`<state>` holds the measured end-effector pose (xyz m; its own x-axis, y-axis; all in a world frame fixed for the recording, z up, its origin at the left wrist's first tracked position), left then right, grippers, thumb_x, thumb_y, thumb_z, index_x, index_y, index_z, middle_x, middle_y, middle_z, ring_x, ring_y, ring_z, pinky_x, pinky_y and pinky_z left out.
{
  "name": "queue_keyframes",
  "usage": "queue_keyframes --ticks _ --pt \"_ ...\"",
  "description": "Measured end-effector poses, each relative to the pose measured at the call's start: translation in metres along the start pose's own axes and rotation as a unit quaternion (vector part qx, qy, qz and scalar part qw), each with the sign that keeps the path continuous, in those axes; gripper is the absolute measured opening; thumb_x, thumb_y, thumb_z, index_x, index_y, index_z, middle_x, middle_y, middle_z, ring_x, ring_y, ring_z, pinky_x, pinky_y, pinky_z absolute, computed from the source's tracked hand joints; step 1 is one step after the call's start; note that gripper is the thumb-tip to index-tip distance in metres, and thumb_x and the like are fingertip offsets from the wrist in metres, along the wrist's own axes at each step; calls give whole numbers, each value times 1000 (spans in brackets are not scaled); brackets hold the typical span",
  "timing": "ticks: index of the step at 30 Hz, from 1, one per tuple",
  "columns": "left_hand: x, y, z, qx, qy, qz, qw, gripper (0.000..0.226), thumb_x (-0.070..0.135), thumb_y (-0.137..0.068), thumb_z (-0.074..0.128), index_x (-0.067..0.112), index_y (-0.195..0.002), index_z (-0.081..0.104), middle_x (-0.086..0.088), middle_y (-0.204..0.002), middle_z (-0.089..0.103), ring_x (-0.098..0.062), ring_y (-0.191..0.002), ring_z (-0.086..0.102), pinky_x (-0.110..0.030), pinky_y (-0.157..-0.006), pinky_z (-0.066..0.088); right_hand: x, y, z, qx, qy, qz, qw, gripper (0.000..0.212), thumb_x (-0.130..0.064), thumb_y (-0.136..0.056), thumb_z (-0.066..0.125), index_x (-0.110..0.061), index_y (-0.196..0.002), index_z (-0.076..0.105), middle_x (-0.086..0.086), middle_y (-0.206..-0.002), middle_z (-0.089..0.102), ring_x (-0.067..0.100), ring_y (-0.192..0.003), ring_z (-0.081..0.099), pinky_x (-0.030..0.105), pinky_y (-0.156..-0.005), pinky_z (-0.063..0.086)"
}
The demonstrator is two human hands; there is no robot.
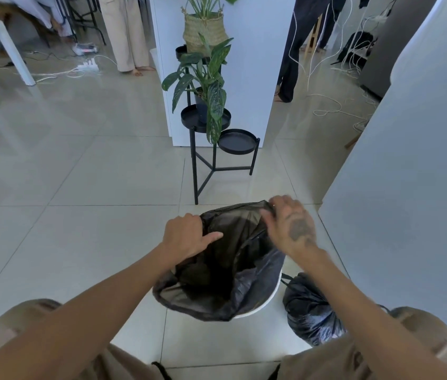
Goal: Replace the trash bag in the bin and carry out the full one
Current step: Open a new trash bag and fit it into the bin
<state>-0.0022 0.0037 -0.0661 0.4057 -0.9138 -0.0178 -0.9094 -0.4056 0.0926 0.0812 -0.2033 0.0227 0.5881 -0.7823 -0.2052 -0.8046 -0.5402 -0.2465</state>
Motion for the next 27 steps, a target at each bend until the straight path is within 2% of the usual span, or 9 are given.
queue_keyframes --ticks 5,8,10,14,17,19,21,24,27 --pt "-8 12 17 -36 -10 -60 997 101 85 -72 55 6 -134 45 -11 -125 54 -31 -104 64 -39 -77 50 -30 53 84 -266 62 7 962 104 -86 -80 33 -19 -157 14 13 -136 58 32 -126 54 46 -107 39" --pt "-9 19 27 -39 -17 -56 998 75 51 -79 73 5 -131 45 -11 -124 52 -29 -100 64 -36 -70 45 -13 61 107 -308 58 35 949 98 -51 -87 63 -24 -159 2 15 -138 54 35 -123 57 42 -103 45" --pt "-14 24 25 -30 -24 -55 998 55 27 -83 71 7 -128 47 -10 -122 52 -28 -95 65 -34 -66 44 4 60 112 -307 -21 73 949 91 -20 -84 63 -28 -158 11 14 -128 61 34 -113 62 40 -97 51" --pt "-26 24 16 -11 42 -52 998 42 14 -85 65 8 -124 51 -10 -118 56 -31 -91 66 -35 -66 48 31 50 101 -236 -221 145 935 82 5 -78 58 -25 -151 36 5 -92 74 22 -88 68 35 -88 57" --pt "-29 23 18 2 108 -32 994 51 8 -84 59 14 -133 47 -10 -113 57 -35 -92 64 -39 -71 51 48 54 92 -187 -464 252 829 68 23 -76 52 -11 -136 51 5 -72 64 17 -66 59 29 -64 53" --pt "-28 25 21 9 133 0 991 67 7 -85 54 25 -147 38 -9 -113 57 -35 -91 62 -36 -69 49 58 58 87 -146 -609 314 714 62 25 -76 42 -7 -127 56 4 -72 57 15 -62 54 32 -65 56" --pt "-24 29 24 17 127 33 991 73 14 -92 50 34 -157 23 -8 -127 55 -34 -95 64 -37 -73 52 65 60 79 -114 -658 338 663 60 22 -76 39 -10 -123 58 5 -78 59 15 -62 53 36 -67 58" --pt "-18 36 31 24 89 51 994 66 28 -101 46 34 -159 17 -7 -145 45 -34 -100 65 -41 -74 55 54 58 75 -131 -536 289 782 46 8 -86 52 -14 -127 58 5 -89 66 18 -73 61 39 -77 60" --pt "-9 44 17 98 40 77 991 62 25 -95 53 22 -154 35 -14 -149 42 -37 -115 57 -46 -83 54 10 55 85 -197 -311 132 920 53 -33 -91 67 -17 -139 50 0 -101 71 21 -99 66 35 -95 52"
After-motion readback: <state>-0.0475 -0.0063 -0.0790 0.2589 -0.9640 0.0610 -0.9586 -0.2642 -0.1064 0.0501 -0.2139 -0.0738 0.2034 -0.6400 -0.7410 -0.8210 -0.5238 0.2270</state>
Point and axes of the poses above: each hand's wrist, its own y-axis away from the middle knuckle, its own z-axis out of the palm, x = y × z, the point moved 8 cm from there along -y, towards the middle knuckle
